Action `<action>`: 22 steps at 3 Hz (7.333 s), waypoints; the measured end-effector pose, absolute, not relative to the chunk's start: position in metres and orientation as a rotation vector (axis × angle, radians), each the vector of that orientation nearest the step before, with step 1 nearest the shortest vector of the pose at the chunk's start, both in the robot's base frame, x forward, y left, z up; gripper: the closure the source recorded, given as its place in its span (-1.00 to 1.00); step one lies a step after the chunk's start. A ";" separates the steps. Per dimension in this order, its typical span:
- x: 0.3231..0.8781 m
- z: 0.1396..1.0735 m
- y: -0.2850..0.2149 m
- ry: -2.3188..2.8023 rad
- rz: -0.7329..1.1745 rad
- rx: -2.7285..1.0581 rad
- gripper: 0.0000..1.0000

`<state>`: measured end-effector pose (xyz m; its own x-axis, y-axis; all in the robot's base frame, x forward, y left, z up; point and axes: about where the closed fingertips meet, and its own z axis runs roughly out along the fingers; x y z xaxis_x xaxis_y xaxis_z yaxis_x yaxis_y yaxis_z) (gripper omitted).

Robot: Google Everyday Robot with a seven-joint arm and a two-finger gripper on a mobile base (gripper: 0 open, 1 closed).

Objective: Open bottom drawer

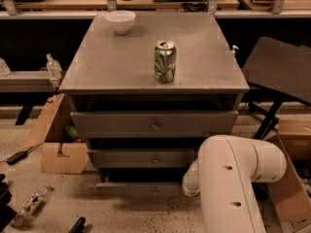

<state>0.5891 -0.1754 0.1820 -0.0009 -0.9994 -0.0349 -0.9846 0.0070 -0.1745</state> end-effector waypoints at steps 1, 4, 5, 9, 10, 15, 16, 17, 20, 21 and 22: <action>0.589 0.183 -0.175 2.118 -0.149 -2.110 1.00; 0.584 0.190 -0.177 2.119 -0.140 -2.115 1.00; 0.573 0.196 -0.180 2.121 -0.124 -2.128 1.00; 0.547 0.211 -0.182 2.108 -0.081 -2.170 1.00; 0.547 0.211 -0.182 2.108 -0.081 -2.170 0.62; 0.545 0.225 -0.196 2.169 -0.155 -2.098 -0.90; 0.559 0.211 -0.178 2.102 -0.129 -2.109 -1.00; 0.567 0.180 -0.150 2.041 -0.054 -2.125 -1.00; 0.531 0.150 -0.159 2.193 -0.014 -2.187 -0.12; 0.522 0.148 -0.164 2.244 -0.011 -2.190 0.34; 0.525 0.153 -0.162 2.244 -0.011 -2.190 0.81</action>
Offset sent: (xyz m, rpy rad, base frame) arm -0.3269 -0.1119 0.2266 0.0285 0.3333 0.0703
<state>0.5255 -0.1618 0.1525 -0.0245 -0.9997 0.0005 -0.9997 0.0245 -0.0092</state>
